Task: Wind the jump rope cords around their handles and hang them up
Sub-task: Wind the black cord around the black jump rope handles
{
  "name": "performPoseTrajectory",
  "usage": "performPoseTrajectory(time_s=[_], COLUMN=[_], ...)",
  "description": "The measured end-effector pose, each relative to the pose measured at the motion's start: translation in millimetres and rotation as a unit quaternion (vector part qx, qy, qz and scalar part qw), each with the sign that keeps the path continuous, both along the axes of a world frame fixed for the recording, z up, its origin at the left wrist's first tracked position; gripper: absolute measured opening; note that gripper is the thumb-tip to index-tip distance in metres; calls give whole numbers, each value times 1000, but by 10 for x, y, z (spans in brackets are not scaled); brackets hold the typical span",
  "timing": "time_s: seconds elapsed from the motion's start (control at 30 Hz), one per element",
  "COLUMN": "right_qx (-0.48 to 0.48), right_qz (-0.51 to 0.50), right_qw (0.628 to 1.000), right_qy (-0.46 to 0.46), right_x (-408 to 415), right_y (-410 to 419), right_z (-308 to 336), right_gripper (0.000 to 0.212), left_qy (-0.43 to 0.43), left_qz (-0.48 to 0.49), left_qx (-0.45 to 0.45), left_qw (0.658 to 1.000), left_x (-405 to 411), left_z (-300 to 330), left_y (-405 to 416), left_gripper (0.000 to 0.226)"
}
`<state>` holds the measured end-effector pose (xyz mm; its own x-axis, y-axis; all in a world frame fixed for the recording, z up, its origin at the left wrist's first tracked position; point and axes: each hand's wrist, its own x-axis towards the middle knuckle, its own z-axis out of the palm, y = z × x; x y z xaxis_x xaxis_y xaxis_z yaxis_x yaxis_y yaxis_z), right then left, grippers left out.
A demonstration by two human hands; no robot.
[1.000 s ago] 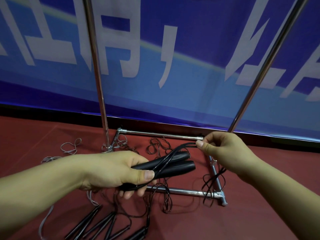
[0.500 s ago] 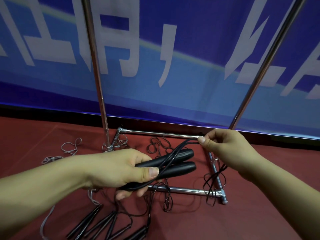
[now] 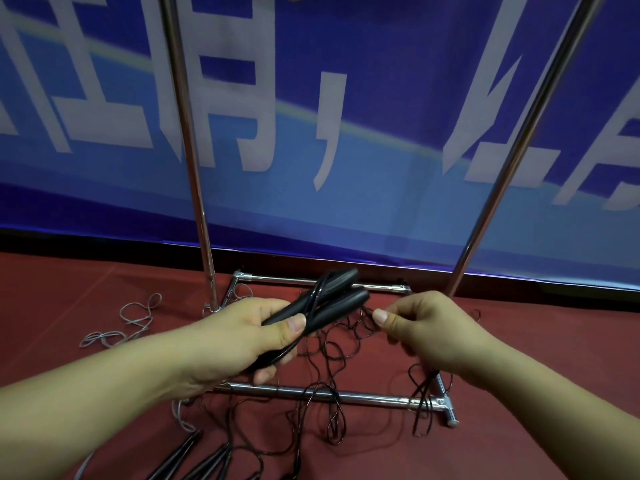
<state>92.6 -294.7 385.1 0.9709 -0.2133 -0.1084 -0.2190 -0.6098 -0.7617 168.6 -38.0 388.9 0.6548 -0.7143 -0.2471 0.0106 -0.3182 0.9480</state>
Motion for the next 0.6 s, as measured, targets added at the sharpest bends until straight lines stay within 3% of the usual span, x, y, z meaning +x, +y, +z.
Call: performPoseTrajectory(time_s=[0.17, 0.27, 0.5, 0.6], right_qx=[-37, -67, -100, -113], right_qz=[44, 47, 58, 41], right_qw=[998, 996, 993, 992], right_qy=[27, 19, 20, 24], right_x=[17, 19, 0, -5], right_y=[169, 259, 344, 312], right_z=[1, 88, 185, 213], right_gripper=[50, 38, 29, 34], left_qy=[2, -14, -170, -186], left_qz=[89, 121, 128, 123], left_qx=[11, 37, 153, 179], left_qw=[996, 992, 965, 958], left_x=[87, 158, 315, 361], left_z=[-63, -120, -257, -281], left_y=[-20, 2, 61, 106], left_gripper=[24, 24, 27, 25])
